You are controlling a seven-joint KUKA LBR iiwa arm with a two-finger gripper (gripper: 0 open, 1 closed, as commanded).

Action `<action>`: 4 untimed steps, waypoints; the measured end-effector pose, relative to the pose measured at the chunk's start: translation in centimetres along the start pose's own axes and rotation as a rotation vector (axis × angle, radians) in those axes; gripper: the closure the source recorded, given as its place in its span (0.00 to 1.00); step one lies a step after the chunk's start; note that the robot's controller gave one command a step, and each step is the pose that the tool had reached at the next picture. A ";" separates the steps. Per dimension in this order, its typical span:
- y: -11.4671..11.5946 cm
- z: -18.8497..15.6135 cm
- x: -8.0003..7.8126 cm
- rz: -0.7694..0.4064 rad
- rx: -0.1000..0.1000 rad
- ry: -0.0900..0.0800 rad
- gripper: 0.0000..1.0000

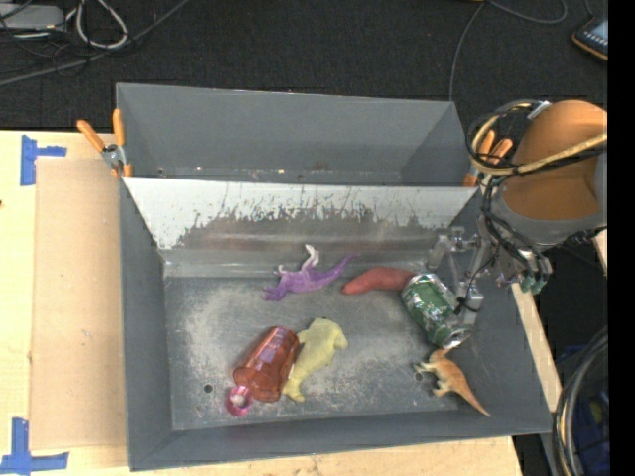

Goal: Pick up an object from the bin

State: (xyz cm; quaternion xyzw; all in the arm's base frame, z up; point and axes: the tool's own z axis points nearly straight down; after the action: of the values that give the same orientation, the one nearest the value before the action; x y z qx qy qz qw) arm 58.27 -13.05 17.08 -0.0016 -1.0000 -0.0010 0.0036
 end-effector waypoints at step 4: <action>-2.7 5.2 4.6 0.356 -0.001 -0.006 0.00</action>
Offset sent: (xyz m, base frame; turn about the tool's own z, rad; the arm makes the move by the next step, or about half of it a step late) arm -0.0410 -0.0270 -0.1008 0.2526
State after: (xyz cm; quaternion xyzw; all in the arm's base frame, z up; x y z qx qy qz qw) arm 53.63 -15.77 11.87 -0.1787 -0.9839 -0.0010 0.0005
